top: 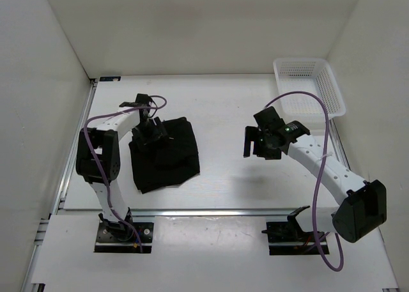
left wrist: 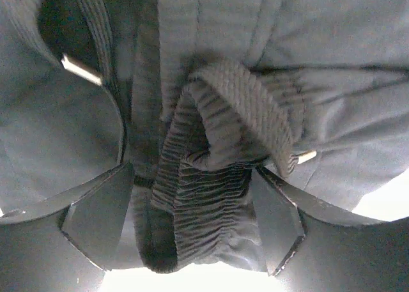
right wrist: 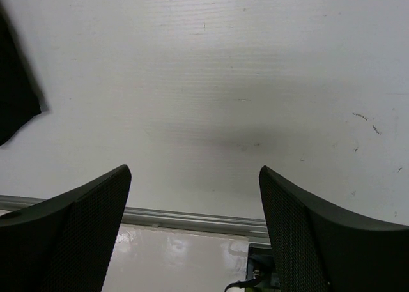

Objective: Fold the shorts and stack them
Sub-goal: Fold the shorts

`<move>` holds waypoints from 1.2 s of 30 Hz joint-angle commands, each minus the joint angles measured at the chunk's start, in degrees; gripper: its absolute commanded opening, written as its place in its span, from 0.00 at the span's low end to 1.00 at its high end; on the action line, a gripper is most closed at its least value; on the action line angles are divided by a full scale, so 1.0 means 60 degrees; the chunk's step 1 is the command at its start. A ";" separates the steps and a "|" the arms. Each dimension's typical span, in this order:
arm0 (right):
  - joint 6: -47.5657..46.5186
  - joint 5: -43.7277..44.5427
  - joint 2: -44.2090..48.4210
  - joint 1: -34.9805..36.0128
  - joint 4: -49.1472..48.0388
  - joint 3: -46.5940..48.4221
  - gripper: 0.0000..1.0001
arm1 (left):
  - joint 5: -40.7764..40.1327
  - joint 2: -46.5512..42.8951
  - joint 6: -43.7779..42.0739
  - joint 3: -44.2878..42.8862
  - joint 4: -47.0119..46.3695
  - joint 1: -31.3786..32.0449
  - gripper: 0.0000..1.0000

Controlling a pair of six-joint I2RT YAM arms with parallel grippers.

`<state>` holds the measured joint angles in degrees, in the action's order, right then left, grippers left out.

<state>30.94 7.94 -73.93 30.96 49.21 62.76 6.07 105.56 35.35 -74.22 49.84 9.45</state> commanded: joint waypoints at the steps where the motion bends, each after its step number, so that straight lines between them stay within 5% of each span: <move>1: -0.0117 0.0053 0.0295 -0.0033 0.0031 -0.0104 0.86 | 0.0218 0.0204 -0.0222 -0.0375 -0.0441 -0.0155 0.84; 6: -0.0117 0.0053 0.0208 -0.0033 0.0031 -0.0016 0.86 | 0.0322 0.0907 -0.0326 -0.0375 -0.0528 -0.0243 0.86; 9: -0.0117 0.0053 0.0208 -0.0033 0.0118 0.0072 0.86 | 0.0322 0.1010 -0.0414 -0.0287 -0.0617 -0.0243 0.98; 12: -0.0117 0.0053 0.0208 -0.0033 0.0118 0.0072 0.86 | 0.0322 0.1098 -0.0516 -0.0287 -0.0617 -0.0243 0.99; 14: -0.0117 0.0053 0.0208 -0.0033 0.0118 0.0072 0.86 | 0.0409 0.1011 -0.0516 -0.0287 -0.0617 -0.0243 0.91; 15: -0.0117 0.0053 0.0208 -0.0033 0.0118 0.0072 0.86 | 0.0323 0.0807 -0.0516 -0.0287 -0.0617 -0.0243 0.76; 18: -0.0117 0.0053 0.0208 -0.0033 0.0118 0.0072 0.86 | 0.0322 0.0294 -0.0516 -0.0287 -0.0617 -0.0243 0.51; 26: -0.0117 -0.0035 -0.0056 -0.0033 0.0031 0.0072 0.86 | 0.0410 -0.0015 -0.0779 -0.0477 -0.0222 -0.0156 0.10; 36: -0.0117 -0.0415 -0.0452 -0.0033 -0.0335 0.0248 0.90 | -0.1199 -0.1493 -0.0677 -0.1500 0.1373 0.0240 0.10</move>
<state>30.89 6.90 -76.38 30.96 49.01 62.74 4.34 103.15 31.44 -78.15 54.00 9.85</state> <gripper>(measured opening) 0.902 0.225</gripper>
